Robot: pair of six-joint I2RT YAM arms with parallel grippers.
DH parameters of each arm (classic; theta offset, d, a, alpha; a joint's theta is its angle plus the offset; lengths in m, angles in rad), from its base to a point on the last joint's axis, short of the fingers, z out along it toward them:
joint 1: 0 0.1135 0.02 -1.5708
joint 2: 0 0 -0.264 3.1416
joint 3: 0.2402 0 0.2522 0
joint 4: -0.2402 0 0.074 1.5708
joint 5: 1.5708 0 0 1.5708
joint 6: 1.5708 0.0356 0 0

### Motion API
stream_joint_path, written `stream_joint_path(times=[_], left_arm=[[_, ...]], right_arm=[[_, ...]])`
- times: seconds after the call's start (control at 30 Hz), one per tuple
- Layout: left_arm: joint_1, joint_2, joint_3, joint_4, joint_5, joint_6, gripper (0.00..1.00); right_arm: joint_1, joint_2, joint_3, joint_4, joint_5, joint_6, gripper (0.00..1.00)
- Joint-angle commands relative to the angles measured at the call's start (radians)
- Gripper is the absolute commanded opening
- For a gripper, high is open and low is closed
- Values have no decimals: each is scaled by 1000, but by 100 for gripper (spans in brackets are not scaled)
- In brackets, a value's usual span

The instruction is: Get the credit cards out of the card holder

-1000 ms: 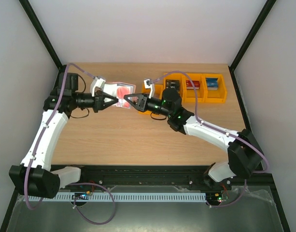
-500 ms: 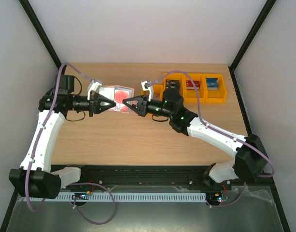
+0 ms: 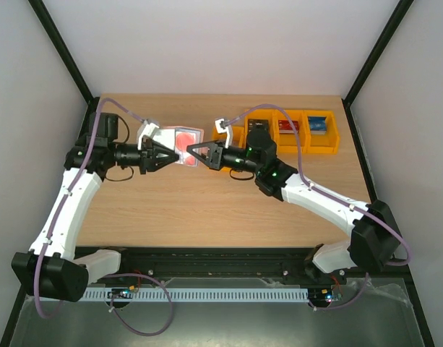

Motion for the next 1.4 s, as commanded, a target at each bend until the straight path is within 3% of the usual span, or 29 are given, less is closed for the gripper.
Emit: stream_joint_path(times=[0.0,0.27,0.4,0.53,0.83,1.0,1.17,1.23,1.37], left_arm=[[-57,-4,2,73,-18,-120,5],[-20,-38,44,-9,23,-57,2],[40,-41,66,-35,3,-44,2],[41,-48,82,-80,17,0,2],[41,-52,89,-164,7,120,2],[41,-45,120,-253,-67,232,2],[30,-62,75,-213,-20,202,3],[20,-67,51,-196,9,191,15],[-1,-71,14,-156,38,148,28]], right_arm=[[16,-6,54,127,-10,50,2],[16,-55,35,63,5,-3,3],[16,-94,31,-24,-4,-65,21],[17,-107,26,-64,-43,-73,29],[17,-112,17,-69,-64,-95,17],[17,-146,33,-159,-39,-175,3],[16,-132,-4,-60,-109,-114,2],[17,-129,-13,-27,-108,-91,2],[16,-127,-12,11,-120,-68,2]])
